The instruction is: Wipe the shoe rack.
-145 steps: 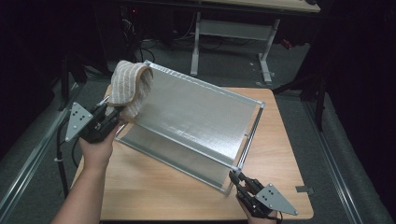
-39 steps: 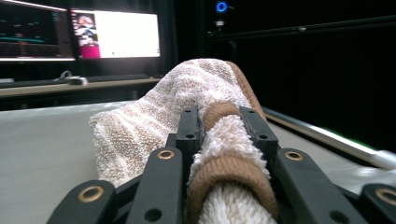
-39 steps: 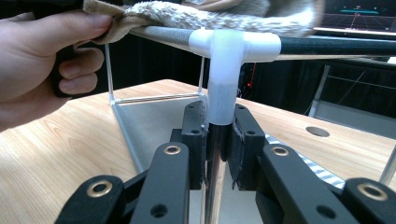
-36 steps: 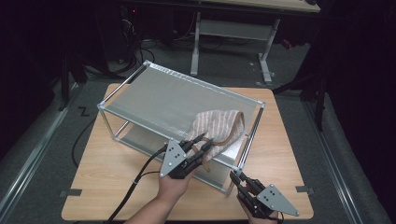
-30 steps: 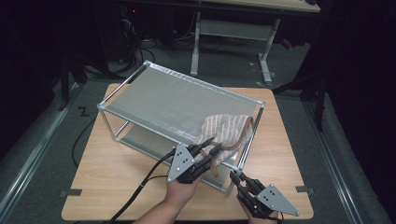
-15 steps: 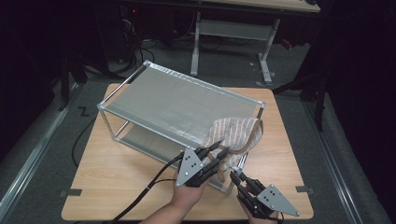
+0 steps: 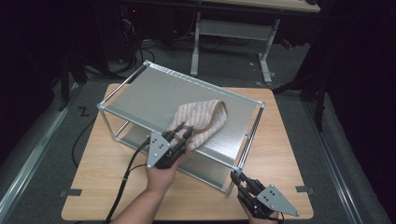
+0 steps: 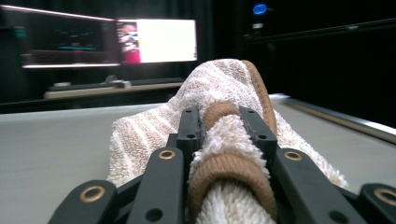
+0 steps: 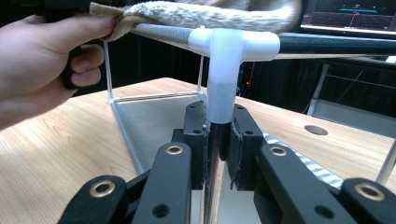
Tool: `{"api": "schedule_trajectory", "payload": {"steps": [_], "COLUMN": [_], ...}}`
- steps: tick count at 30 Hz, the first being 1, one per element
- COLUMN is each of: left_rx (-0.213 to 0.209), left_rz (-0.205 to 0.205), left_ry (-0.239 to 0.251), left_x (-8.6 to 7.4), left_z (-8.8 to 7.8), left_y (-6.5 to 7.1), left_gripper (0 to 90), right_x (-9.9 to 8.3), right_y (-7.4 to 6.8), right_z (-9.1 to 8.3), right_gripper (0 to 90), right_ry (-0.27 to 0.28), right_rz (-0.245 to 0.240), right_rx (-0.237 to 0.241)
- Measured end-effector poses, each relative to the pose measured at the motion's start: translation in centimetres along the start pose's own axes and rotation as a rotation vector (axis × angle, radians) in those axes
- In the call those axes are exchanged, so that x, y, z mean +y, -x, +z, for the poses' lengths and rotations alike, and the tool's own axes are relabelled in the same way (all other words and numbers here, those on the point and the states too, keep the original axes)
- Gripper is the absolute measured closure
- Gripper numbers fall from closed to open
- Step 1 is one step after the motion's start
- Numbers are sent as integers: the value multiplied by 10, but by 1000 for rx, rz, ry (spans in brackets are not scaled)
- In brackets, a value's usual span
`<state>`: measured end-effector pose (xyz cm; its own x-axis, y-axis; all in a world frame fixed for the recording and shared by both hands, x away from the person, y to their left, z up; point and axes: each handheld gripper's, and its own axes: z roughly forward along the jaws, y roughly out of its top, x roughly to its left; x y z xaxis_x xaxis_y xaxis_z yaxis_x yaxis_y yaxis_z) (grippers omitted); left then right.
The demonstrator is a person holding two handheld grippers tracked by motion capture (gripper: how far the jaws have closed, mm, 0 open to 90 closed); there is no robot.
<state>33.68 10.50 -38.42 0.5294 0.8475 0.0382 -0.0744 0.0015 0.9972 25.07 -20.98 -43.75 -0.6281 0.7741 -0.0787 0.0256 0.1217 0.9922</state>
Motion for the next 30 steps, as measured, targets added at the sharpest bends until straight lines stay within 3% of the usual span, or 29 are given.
{"api": "schedule_trajectory", "payload": {"steps": [3,16,21,30], "left_rx": [58,252,307,359], "left_rz": [2,-6,-15,-13], "left_ry": [-13,-56,-71,-88], "left_x": [0,0,1,2], "left_z": [-4,-21,-28,-33], "left_y": [-26,-116,-140,-162], "left_gripper": [725,726,727,727], "right_x": [0,0,0,0], "right_y": [0,0,0,0], "right_z": [0,0,0,0], "right_gripper": [800,800,800,800], "right_ry": [0,0,0,0], "right_rz": [0,2,1,0], "right_rx": [0,0,0,0]}}
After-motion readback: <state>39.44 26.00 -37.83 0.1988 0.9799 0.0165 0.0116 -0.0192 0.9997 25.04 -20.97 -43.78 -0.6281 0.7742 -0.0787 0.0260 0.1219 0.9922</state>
